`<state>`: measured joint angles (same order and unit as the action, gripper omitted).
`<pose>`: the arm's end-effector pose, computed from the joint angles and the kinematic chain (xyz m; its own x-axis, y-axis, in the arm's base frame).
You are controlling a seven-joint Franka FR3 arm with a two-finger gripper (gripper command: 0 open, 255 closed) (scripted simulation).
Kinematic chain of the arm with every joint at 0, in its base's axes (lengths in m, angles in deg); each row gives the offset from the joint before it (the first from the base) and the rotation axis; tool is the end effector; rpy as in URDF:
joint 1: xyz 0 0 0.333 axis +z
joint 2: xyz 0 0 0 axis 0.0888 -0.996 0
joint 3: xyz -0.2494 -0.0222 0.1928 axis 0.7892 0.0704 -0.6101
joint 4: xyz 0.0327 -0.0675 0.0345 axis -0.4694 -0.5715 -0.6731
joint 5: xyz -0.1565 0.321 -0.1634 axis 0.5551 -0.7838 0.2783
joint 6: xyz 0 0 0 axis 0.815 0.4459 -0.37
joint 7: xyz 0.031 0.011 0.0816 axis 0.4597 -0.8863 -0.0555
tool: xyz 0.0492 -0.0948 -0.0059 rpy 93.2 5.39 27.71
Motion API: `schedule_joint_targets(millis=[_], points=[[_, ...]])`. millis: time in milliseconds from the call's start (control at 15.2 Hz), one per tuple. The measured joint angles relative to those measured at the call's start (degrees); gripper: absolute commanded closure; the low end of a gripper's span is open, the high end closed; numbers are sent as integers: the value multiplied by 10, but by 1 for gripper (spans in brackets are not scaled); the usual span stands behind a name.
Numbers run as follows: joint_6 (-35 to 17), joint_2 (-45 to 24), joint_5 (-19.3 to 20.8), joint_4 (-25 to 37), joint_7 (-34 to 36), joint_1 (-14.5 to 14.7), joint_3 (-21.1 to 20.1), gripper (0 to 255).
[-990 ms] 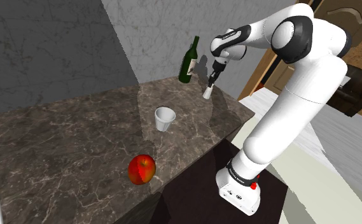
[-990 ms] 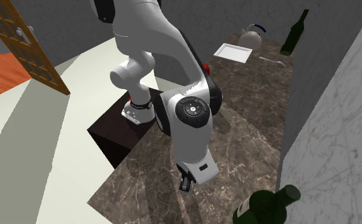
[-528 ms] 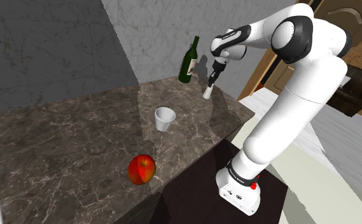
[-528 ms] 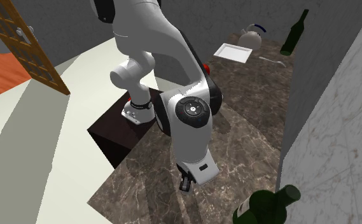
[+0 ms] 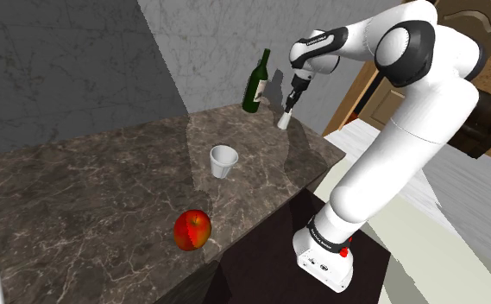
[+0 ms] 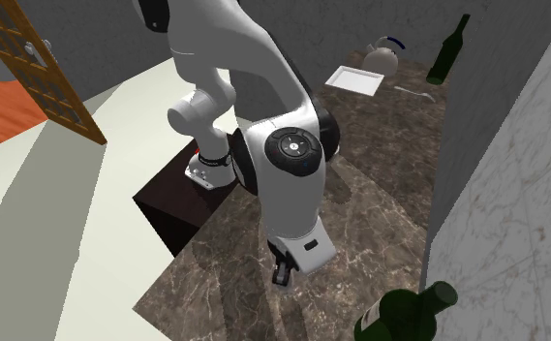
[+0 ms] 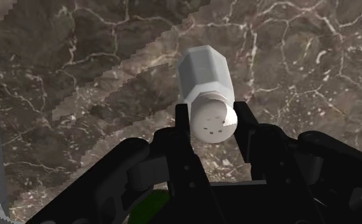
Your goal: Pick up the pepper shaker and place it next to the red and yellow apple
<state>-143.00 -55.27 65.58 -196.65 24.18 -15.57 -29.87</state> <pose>0.4357 -0.3457 0.4090 0.9850 0.1722 0.0073 0.1721 -0.9850 0.0091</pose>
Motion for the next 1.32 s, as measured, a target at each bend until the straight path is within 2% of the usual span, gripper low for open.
schedule_joint_targets(millis=[1320], points=[[146,42,23,109,18,5,-3,255]])
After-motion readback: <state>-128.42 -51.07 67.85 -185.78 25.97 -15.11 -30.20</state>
